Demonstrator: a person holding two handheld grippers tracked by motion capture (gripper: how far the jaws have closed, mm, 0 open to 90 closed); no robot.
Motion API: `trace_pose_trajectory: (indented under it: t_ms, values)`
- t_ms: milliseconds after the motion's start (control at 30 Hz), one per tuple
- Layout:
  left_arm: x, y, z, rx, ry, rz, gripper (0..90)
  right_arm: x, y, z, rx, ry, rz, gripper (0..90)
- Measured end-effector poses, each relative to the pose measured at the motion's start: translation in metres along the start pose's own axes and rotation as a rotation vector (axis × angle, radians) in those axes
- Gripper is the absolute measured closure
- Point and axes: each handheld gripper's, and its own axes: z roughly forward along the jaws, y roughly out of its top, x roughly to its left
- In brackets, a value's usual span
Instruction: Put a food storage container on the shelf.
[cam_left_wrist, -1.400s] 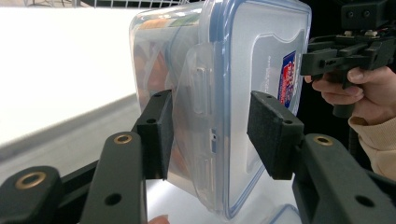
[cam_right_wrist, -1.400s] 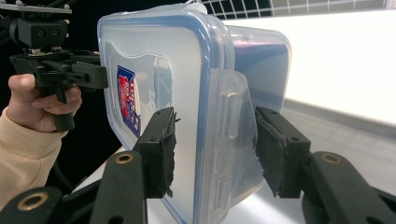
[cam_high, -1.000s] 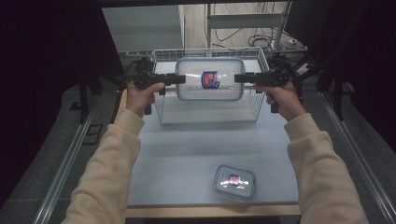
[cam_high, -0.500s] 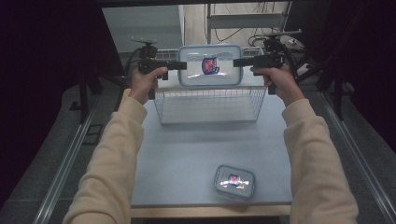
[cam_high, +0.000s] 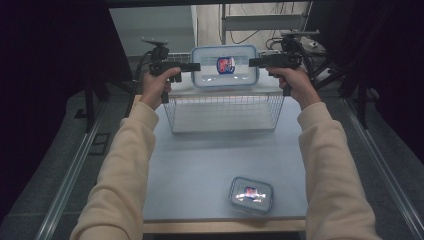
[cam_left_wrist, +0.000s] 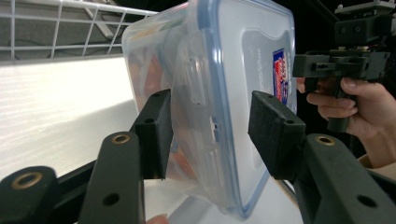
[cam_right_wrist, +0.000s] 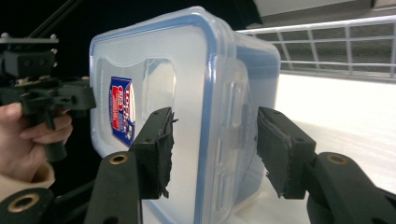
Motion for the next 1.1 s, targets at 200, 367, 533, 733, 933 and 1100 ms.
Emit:
trace_pose_trajectory:
  t_ms: [200, 367, 533, 733, 933, 1100]
  values:
    - [0.01, 0.002, 0.006, -0.019, -0.015, -0.07, 48.1, -0.003, 0.003, 0.006, -0.009, -0.033, 0.053, 45.7]
    - [0.017, 0.003, 0.011, -0.018, 0.044, -0.101, 47.8, 0.001, 0.004, 0.012, -0.007, -0.102, 0.051, 45.6]
    - [0.021, 0.003, 0.015, -0.048, 0.061, -0.132, 41.5, 0.005, 0.002, 0.016, -0.016, -0.149, 0.047, 45.5]
    - [0.01, 0.003, 0.004, -0.098, 0.127, -0.055, 38.4, 0.003, -0.002, 0.001, -0.055, -0.155, 0.014, 43.8]
    - [-0.014, -0.011, -0.019, -0.084, 0.143, 0.081, 44.1, 0.011, -0.011, -0.018, -0.066, -0.137, -0.042, 43.3]
    - [-0.032, -0.035, -0.027, -0.05, 0.109, 0.158, 70.1, 0.02, -0.025, -0.028, -0.069, -0.126, -0.083, 42.2]
